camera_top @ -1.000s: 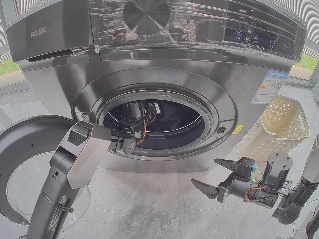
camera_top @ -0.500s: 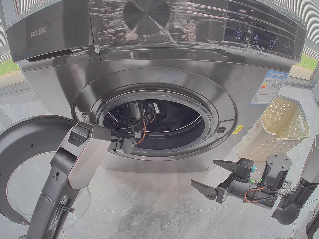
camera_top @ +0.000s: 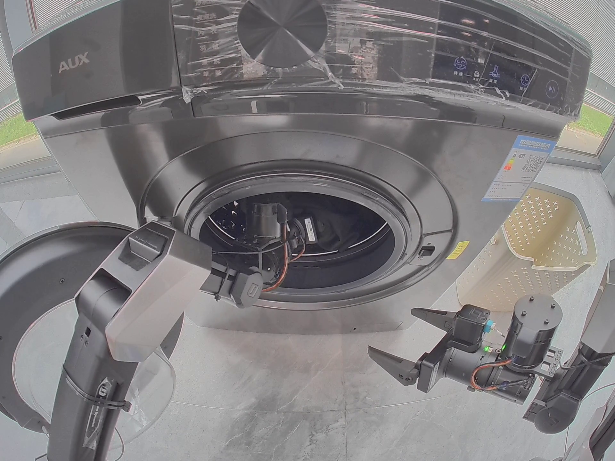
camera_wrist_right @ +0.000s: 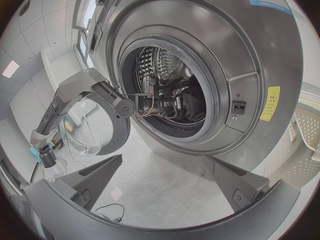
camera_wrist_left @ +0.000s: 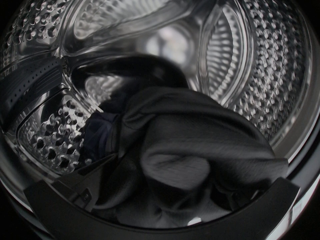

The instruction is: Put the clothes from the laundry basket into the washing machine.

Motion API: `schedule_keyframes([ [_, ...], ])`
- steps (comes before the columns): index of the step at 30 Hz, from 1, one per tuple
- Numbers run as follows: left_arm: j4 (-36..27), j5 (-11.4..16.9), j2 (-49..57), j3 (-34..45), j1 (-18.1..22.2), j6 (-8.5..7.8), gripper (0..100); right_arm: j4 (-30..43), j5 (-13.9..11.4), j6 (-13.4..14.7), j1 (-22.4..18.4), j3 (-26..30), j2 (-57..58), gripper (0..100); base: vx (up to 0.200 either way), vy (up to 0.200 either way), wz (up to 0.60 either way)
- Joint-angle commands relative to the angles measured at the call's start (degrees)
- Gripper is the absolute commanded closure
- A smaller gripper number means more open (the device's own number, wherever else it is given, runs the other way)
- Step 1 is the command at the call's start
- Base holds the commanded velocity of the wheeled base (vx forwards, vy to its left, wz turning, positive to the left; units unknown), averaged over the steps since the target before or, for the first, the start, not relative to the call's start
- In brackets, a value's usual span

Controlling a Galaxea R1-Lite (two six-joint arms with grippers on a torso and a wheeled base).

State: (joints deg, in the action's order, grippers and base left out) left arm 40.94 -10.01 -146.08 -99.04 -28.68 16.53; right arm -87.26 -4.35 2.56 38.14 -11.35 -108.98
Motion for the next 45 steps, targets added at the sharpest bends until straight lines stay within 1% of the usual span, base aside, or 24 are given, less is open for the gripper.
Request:
schedule_keyframes([
  [1, -0.3, 0.1, 9.7, 15.5, -1.5, -5.37, 0, 0.0, 0.0, 0.0, 0.0, 0.0, -0.1, 0, 0.0, 0.0, 0.0],
  [2, -0.3, 0.1, 9.7, 15.5, -1.5, -5.37, 0, 0.0, 0.0, 0.0, 0.0, 0.0, 0.0, 0, 0.0, 0.0, 0.0],
  [3, -0.2, 0.7, 12.8, 21.1, -2.7, -5.63, 0, 0.0, 0.0, 0.0, 0.0, -0.1, -0.1, 0, 0.0, 0.0, 0.0],
  [4, -0.2, 0.7, 12.8, 21.1, -2.7, -5.63, 0, 0.0, 0.0, -0.1, 0.0, -0.1, -0.1, 0, 0.0, 0.0, 0.0],
  [6, 0.6, 1.0, 15.9, 26.1, -3.7, -5.72, 0, 0.0, 0.0, -0.1, 0.1, -0.1, -0.1, 0, 0.0, 0.0, 0.0],
  [7, 1.0, 1.2, 16.9, 27.3, -4.3, -5.63, 0, 0.0, 0.0, -0.1, 0.0, -0.1, -0.1, 0, 0.0, 0.0, 0.0],
  [12, 2.1, 1.7, 20.0, 30.2, -5.4, -5.63, 0, 0.0, 0.0, -0.1, 0.1, -0.2, -0.1, 0, 0.0, 0.0, 0.0],
  [16, 1.3, 3.6, 22.8, 30.8, -5.6, -5.28, 0, 0.0, 0.0, -0.1, 0.1, -0.1, -0.1, 0, 0.0, 0.0, 0.0],
  [19, 1.0, 3.6, 23.2, 31.5, -5.6, -5.46, 0, 0.0, 0.0, -0.1, 0.0, -0.2, -0.1, 0, 0.0, 0.0, 0.0],
  [21, 2.1, 4.2, 22.4, 30.9, -5.6, -5.63, 0, 0.0, 0.0, -0.1, 0.1, -0.2, -0.1, 0, 0.0, 0.0, 0.0],
  [23, 3.3, 4.8, 20.9, 30.0, -5.6, -5.46, 0, 0.0, 0.0, -0.1, 0.1, -0.2, -0.2, 0, 0.0, 0.0, 0.0],
  [28, 5.8, 4.8, 15.2, 26.2, -5.6, -5.37, 0, 0.0, 0.0, -0.1, 0.1, -0.2, -0.3, 0, 0.0, 0.0, 0.0],
  [29, 6.6, 4.9, 12.3, 23.8, -5.2, -5.37, 0, 0.0, 0.0, -0.1, 0.1, -0.2, -0.3, 0, 0.0, 0.0, 0.0],
  [31, 7.0, 4.9, 11.3, 23.0, -5.2, -5.37, 0, 0.0, 0.0, -0.1, 0.1, -0.2, -0.3, 0, 0.0, 0.0, 0.0],
  [32, 8.5, 4.9, 7.2, 19.1, -4.8, -5.46, 0, 0.0, 0.0, -0.1, 0.1, -0.2, -0.4, 0, 0.0, 0.0, 0.0],
  [38, 8.5, 4.8, 1.3, 12.8, -3.9, -5.72, 0, 0.0, 0.0, 0.0, 0.4, -0.2, -0.4, 0, 0.0, 0.0, 0.0],
  [39, 8.5, 4.8, 0.3, 11.6, -3.8, -5.81, 100, 0.0, 0.0, 0.0, 0.4, -0.2, -0.4, 0, 0.0, 0.0, 0.0],
  [45, 7.6, 4.8, -1.0, 8.6, -3.0, -5.81, 100, 0.0, 0.0, 0.0, 0.4, -0.3, -0.4, 0, 0.0, 0.0, 0.0],
])
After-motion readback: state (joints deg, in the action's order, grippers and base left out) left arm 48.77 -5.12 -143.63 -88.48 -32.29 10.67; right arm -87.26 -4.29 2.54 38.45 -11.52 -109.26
